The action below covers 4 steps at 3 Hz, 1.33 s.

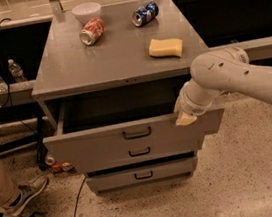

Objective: Open top drawer

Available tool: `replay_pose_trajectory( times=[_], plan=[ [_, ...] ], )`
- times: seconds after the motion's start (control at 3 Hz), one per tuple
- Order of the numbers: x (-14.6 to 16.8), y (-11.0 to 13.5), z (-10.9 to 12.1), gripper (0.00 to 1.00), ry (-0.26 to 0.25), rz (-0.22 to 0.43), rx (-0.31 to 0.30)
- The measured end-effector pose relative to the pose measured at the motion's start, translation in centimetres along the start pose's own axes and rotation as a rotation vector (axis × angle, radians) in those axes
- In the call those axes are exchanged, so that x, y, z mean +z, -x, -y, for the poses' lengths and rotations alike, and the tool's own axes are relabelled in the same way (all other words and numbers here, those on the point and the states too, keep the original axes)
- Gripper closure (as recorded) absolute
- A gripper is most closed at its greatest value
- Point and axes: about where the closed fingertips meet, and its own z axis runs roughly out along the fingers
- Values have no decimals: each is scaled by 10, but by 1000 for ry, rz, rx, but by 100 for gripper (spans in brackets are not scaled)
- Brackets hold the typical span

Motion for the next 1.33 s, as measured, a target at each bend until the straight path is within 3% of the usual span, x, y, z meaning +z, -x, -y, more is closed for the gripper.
replay_pose_trajectory(
  times=[1.0,1.33],
  plan=[
    [2,1,-2,0,4,0,-2],
    [2,1,-2,0,5,0,-2]
  ],
)
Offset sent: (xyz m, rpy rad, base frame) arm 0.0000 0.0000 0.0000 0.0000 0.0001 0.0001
